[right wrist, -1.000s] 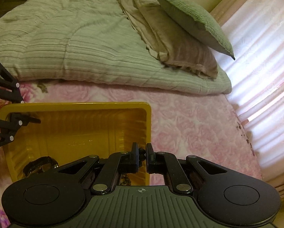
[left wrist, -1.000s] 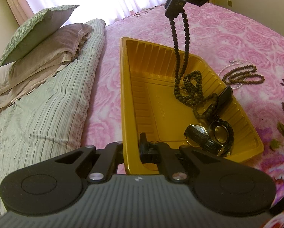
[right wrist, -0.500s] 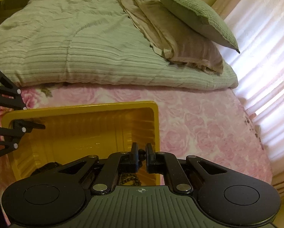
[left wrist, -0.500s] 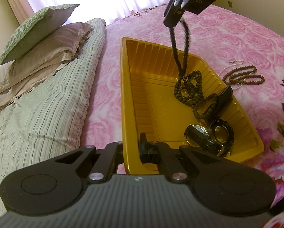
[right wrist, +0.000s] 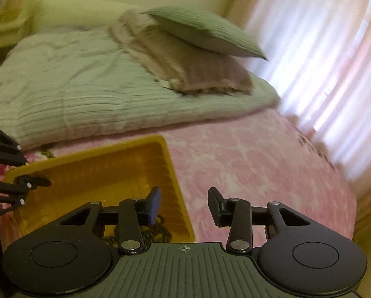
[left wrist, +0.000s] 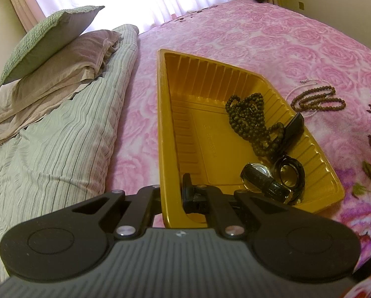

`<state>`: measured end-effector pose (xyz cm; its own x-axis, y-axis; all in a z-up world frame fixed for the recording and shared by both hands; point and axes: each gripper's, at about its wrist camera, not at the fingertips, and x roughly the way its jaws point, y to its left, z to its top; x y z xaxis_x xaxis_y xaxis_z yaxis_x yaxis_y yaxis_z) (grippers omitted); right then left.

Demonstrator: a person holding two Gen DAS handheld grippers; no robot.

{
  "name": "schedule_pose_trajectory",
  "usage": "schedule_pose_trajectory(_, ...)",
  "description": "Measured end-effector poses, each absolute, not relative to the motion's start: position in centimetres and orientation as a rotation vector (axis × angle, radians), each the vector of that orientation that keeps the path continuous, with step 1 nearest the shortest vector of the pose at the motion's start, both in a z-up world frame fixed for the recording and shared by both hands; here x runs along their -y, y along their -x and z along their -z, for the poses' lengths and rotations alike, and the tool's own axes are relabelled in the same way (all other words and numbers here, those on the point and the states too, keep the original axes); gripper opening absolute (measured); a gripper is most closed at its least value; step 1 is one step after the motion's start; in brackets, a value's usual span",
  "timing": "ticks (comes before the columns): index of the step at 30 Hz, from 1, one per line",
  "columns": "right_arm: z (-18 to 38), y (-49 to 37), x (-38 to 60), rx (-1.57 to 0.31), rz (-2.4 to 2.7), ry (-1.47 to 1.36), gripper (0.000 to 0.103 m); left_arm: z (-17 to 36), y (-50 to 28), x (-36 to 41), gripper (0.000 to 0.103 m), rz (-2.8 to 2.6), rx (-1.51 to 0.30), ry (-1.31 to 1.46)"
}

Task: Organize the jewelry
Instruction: 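Move the right tool back to the pile and grasp the second bead necklace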

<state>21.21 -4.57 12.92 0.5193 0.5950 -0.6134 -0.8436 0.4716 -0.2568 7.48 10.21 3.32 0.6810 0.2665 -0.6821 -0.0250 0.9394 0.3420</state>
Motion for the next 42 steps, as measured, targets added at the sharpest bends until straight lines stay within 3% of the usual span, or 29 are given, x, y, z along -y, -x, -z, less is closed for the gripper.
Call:
schedule_pose_trajectory(17,-0.7,-19.4,21.4,-0.771,-0.482,0.012,0.042,-3.4,-7.3,-10.2,0.004,-0.165,-0.804,-0.322)
schedule_pose_trajectory(29,2.1,-19.9,21.7,-0.78,-0.448,-0.086,0.042,-3.4,-7.3,-10.4,0.004,-0.159,-0.809,-0.323)
schedule_pose_trajectory(42,4.4,-22.4,19.2,-0.807,-0.46,-0.032,0.023,-3.4,-7.3,-10.4,0.004,-0.16,-0.808,-0.324)
